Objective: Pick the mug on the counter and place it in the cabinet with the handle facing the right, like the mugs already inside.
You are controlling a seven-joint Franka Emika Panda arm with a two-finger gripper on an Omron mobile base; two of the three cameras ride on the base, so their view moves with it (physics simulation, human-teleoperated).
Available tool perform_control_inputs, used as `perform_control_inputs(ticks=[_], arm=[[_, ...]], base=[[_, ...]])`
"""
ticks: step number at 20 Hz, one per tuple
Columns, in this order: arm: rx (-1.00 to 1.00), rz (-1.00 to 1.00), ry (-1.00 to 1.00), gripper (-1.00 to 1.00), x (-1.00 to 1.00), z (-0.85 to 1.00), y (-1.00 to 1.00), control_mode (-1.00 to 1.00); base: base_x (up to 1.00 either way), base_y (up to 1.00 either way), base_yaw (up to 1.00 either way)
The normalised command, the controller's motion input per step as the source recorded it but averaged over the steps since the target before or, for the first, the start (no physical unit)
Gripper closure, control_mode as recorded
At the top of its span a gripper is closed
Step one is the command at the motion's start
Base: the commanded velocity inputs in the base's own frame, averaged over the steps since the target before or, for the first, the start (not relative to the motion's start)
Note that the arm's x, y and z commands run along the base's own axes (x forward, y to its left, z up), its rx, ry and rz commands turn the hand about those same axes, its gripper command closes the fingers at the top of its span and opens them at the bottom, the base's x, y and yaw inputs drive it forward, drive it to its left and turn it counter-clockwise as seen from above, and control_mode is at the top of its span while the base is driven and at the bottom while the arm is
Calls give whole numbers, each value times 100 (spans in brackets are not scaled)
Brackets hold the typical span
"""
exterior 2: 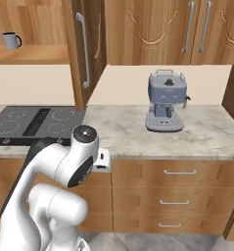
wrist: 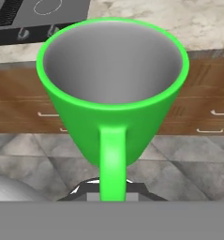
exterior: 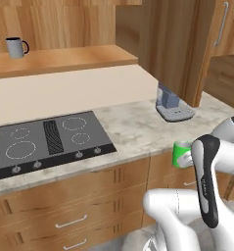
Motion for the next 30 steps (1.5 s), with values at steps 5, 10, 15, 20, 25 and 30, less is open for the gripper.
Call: perform_control_inputs(ticks=[5, 10, 15, 20, 25, 30], arm=[[0, 0, 0, 100, 0, 0, 0, 100], [0, 0, 0, 100, 0, 0, 0, 100], [0, 0, 0, 100, 0, 0, 0, 100], [0, 0, 0, 100, 0, 0, 0, 100], [0, 0, 0, 100, 0, 0, 0, 100], [0, 0, 0, 100, 0, 0, 0, 100]], base=[[-2, 59, -3], [11, 72, 8], [26, 57, 22], [60, 21, 33], [70, 5, 31], [52, 28, 22]])
